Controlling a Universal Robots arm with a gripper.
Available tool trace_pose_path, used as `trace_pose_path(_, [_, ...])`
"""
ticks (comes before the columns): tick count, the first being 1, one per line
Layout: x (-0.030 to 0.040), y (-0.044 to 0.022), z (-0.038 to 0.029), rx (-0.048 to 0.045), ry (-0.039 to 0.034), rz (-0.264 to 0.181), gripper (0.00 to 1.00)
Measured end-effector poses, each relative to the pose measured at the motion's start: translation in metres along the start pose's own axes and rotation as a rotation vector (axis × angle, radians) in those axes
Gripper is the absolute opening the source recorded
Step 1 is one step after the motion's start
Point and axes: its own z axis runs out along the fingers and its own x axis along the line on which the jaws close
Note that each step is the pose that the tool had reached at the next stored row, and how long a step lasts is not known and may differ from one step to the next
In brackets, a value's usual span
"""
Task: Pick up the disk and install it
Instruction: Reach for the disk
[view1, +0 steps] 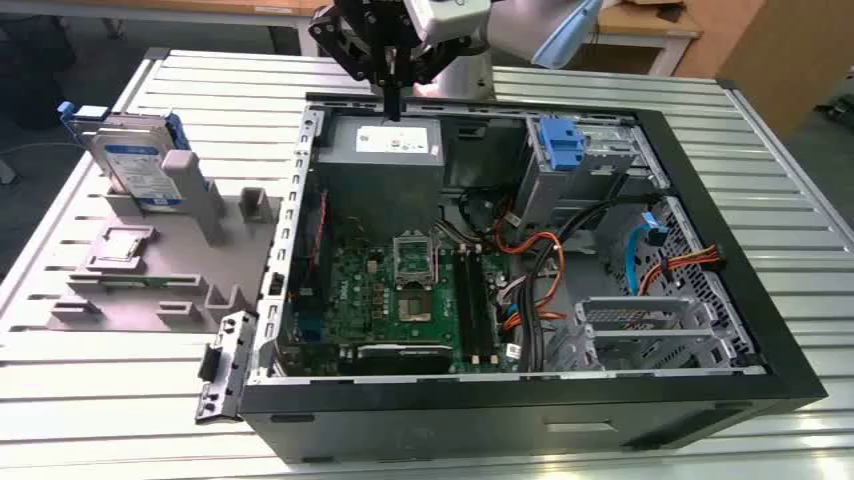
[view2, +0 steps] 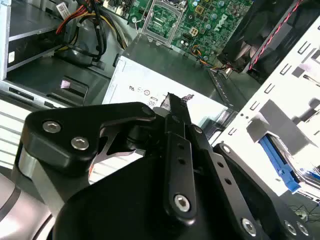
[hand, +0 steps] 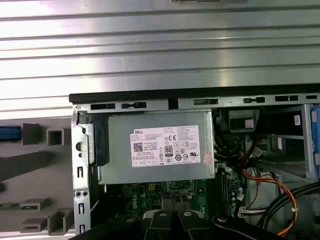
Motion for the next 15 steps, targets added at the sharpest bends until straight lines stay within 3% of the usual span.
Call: trace_pose_path(15, [0.0015, 0.0, -0.0001, 0.0, 0.0, 0.0, 0.1])
